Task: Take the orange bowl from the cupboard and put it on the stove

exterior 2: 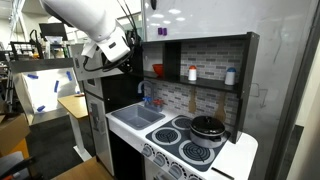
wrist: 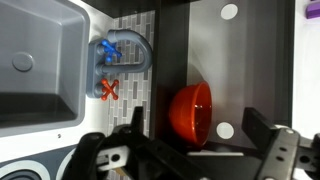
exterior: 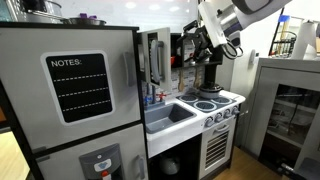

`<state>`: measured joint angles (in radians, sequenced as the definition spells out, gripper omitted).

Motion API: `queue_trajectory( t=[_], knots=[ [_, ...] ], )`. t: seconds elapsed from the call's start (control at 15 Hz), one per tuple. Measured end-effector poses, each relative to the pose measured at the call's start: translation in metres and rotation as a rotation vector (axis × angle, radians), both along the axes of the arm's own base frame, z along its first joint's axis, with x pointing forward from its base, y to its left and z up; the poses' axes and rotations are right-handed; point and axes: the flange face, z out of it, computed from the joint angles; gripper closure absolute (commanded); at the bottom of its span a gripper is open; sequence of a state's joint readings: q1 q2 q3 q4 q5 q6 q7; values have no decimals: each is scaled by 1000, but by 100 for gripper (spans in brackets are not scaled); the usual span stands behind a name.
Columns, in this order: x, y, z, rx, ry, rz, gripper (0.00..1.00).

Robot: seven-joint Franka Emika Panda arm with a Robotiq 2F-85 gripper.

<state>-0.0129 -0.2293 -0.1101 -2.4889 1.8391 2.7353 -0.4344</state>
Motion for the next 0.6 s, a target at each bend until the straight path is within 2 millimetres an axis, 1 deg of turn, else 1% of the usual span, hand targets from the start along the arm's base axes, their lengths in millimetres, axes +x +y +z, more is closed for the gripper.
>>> queue_trajectory(
  t=[0.4,0.6],
  knots=[
    [38,-1,-6,-15,7,9,0],
    [56,-3,-6,-24,2,12,0]
  ],
)
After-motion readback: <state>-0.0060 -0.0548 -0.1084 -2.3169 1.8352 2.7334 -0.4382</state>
